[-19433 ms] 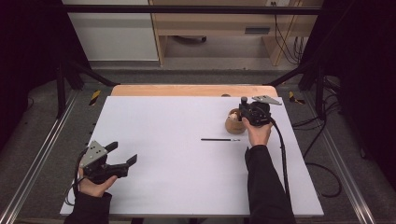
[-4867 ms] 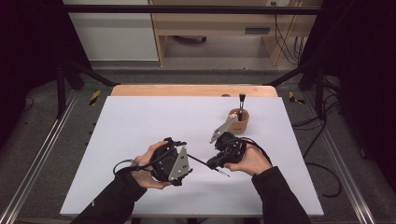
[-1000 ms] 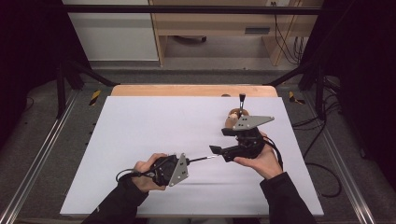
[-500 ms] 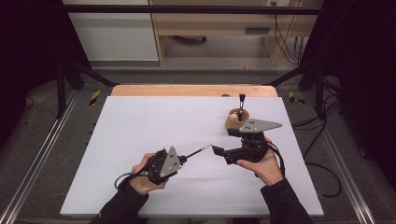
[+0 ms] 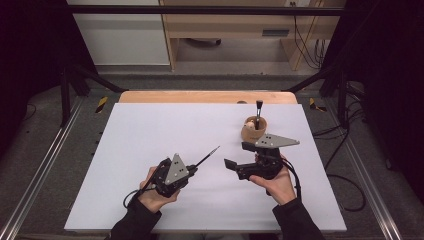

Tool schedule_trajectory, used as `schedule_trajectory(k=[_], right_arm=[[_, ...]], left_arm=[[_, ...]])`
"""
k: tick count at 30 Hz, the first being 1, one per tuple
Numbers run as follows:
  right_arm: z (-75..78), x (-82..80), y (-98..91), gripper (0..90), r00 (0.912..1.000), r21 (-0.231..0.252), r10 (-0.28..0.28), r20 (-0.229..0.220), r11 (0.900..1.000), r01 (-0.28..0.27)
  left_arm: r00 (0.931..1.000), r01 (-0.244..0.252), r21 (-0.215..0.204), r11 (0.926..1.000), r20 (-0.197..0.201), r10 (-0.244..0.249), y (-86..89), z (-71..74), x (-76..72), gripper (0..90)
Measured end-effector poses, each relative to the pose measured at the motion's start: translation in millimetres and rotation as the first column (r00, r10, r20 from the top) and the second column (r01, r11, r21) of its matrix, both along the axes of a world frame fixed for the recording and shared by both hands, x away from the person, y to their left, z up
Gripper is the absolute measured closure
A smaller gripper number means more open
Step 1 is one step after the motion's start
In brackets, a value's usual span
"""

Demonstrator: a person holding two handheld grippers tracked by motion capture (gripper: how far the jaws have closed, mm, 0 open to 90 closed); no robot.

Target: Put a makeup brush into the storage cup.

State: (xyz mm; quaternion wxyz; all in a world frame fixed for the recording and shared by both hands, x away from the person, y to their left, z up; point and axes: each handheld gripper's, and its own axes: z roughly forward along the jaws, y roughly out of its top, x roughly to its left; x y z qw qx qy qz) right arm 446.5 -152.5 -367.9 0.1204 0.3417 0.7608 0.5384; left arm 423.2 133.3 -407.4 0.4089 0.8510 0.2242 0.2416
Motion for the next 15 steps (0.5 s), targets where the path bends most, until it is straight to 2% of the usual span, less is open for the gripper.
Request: schedule_trajectory(k=[7,14,15], right_arm=[[-3.3,1.2,6.6,13.1,0.9998,0.034,-0.017,-0.007,0.9993,0.018],[-5.2,2.5,16.2,13.1,0.9988,0.057,-0.047,-0.012,0.9972,0.048],[-5.4,2.6,17.6,13.1,0.9987,0.058,-0.05,-0.01,0.997,0.051]], left_arm=[[0.9993,-0.037,-0.042,0.9984,-0.009,0.037,0.7,-4.4,-1.8,84.2],[0.9969,-0.078,-0.09,0.9929,-0.023,0.076,4.9,-3.8,-1.9,84.3],[0.9969,-0.076,-0.11,0.9911,-0.027,0.073,5.3,-3.7,-2.1,84.2]])
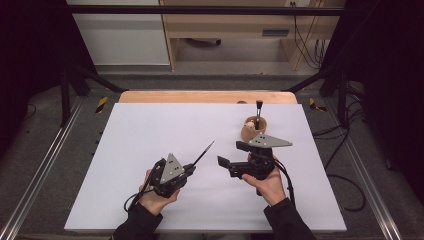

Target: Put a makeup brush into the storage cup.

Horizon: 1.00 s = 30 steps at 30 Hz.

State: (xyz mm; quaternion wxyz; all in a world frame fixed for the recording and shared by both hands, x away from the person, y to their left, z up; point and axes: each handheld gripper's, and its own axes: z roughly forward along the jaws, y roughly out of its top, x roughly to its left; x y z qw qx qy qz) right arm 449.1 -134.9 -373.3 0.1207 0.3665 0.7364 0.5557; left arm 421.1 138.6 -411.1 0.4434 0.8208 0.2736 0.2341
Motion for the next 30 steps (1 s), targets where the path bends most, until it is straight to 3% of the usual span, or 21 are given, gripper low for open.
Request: schedule_trajectory(k=[6,9,16,30], right_arm=[[0.8,0.1,5.3,14.0,0.9999,0.026,-0.007,0.008,0.9996,0.007],[1.6,0.6,6.5,14.0,0.9999,0.038,-0.01,0.012,0.9992,0.009],[0.6,0.6,11.8,13.8,0.9995,0.068,-0.026,0.018,0.9973,0.025],[-4.7,3.1,23.4,16.9,0.9995,0.144,-0.03,-0.007,0.9891,0.031]], left_arm=[[0.9993,-0.035,-0.03,0.9989,0.007,0.035,0.6,3.0,-1.8,84.2],[0.9989,-0.047,-0.024,0.9986,0.004,0.047,1.0,3.6,-1.6,84.3],[0.9962,-0.086,-0.062,0.9944,-0.019,0.085,0.4,3.6,0.0,84.3],[0.9923,-0.123,-0.104,0.9869,-0.028,0.121,-8.3,6.2,2.6,84.3]])
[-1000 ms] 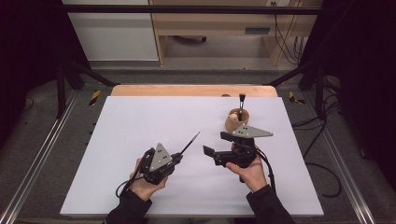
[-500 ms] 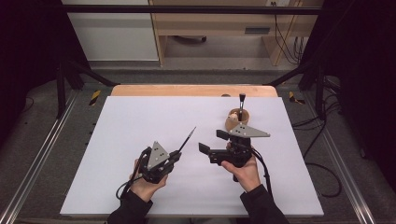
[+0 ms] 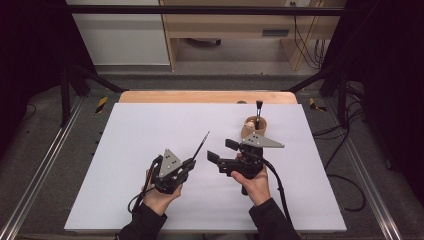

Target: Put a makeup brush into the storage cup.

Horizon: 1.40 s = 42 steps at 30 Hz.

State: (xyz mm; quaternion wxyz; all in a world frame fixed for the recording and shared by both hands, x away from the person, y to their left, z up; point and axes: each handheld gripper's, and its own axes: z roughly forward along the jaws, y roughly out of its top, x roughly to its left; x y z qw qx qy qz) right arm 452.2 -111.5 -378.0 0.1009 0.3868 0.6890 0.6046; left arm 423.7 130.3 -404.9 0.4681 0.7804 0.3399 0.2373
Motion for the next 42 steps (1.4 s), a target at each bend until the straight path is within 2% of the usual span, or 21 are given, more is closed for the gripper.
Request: schedule_trajectory(k=[2,10,20,31,42], right_arm=[[-0.3,-0.2,1.0,18.5,0.9999,0.008,-0.011,0.005,0.9999,0.011],[-4.1,3.0,3.6,21.8,0.9995,0.059,-0.02,-0.023,0.998,0.022],[-8.1,4.9,4.5,31.2,0.998,0.091,-0.034,-0.052,0.9951,0.039],[-12.1,6.6,5.6,44.7,0.9967,0.112,-0.022,-0.078,0.9933,0.031],[-13.7,9.1,6.6,63.7,0.9931,0.162,0.006,-0.117,0.9867,0.013]], left_arm=[[1.0,-0.003,-0.003,1.0,-0.001,0.003,-2.1,-0.3,0.3,84.3],[1.0,-0.007,-0.012,0.9999,-0.005,0.007,-10.3,-1.9,0.5,84.2],[0.9998,-0.017,-0.024,0.9996,-0.01,0.016,-19.9,-2.6,-0.9,84.3],[0.9999,-0.013,-0.033,0.9994,-0.01,0.012,-30.1,-3.0,-3.5,84.3],[0.9999,-0.005,-0.037,0.9993,-0.012,0.005,-34.1,-5.7,-6.1,84.3]])
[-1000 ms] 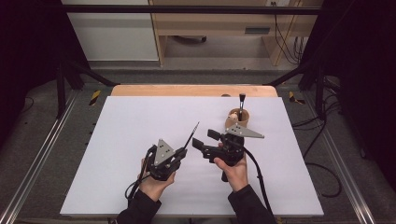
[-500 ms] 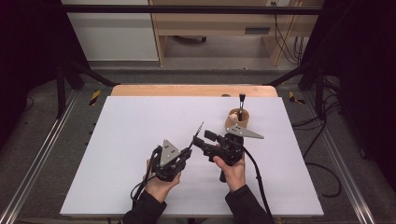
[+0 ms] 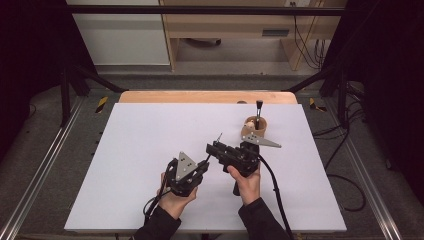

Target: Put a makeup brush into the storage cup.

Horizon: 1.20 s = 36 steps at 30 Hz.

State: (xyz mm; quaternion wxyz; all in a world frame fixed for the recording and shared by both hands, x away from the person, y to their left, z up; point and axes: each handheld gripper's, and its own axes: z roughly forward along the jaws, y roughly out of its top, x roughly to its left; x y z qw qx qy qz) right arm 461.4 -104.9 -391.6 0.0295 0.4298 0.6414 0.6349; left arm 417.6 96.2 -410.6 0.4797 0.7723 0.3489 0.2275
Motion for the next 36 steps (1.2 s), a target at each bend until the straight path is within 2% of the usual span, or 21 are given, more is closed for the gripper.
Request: schedule_trajectory(k=[7,8,22,31,33,36], right_arm=[[-4.9,1.9,-1.8,73.9,1.0,0.022,0.003,-0.009,0.9998,-0.002],[-4.8,1.3,-2.0,74.8,0.9997,0.027,0.002,-0.023,0.9996,-0.001],[-7.3,1.6,-3.5,82.5,0.9997,0.051,0.014,-0.022,0.9986,-0.013],[-5.7,-0.5,-4.5,85.5,0.9987,0.054,0.049,-0.016,0.9974,-0.048],[-5.8,-0.5,-5.4,85.6,0.9986,0.054,0.053,-0.009,0.9972,-0.052],[-4.3,-0.9,-7.1,85.6,0.9987,0.056,0.052,-0.002,0.9971,-0.051]], left_arm=[[1.0,-0.004,-0.012,0.9999,-0.002,0.004,0.2,0.0,-0.4,84.3],[1.0,-0.005,-0.012,0.9999,-0.002,0.005,0.0,-0.1,-0.4,84.3],[1.0,-0.002,-0.013,0.9999,0.0,0.002,-3.0,-1.3,-2.5,84.2],[0.9999,0.013,-0.005,0.9999,0.002,-0.013,-5.2,-2.7,-3.0,83.2],[0.9997,0.024,-0.005,0.9997,0.004,-0.024,-5.0,-2.5,-2.8,81.5],[0.9992,0.039,-0.004,0.9992,0.006,-0.039,-4.0,-2.1,-2.3,74.0]])
